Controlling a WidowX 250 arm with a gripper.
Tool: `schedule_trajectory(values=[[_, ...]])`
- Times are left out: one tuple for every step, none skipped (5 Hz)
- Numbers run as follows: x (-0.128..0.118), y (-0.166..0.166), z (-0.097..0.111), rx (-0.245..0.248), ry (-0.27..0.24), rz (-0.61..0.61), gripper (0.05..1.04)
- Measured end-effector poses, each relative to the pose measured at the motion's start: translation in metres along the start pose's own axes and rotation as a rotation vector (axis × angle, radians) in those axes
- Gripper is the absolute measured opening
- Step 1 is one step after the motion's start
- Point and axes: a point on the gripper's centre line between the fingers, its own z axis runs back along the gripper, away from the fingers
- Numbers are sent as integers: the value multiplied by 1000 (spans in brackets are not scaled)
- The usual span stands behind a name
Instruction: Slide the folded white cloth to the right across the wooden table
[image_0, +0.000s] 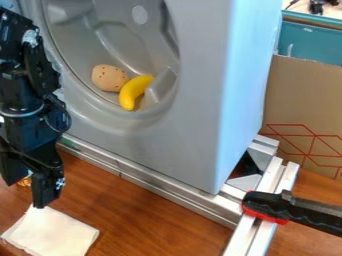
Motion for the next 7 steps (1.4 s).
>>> schedule_trajectory(values=[[-2, -1, -3, -6, 11, 0, 1000], [4, 9, -17, -15, -26, -9, 1000], [-3, 12, -45, -72, 1, -9, 1000], [-5, 5, -73, -91, 35, -9, 1000], [-3, -6, -91, -95, 42, -29, 1000], [-1, -10, -98, -99, 51, -28, 1000], [6, -3, -100, -76, 50, -12, 1000]])
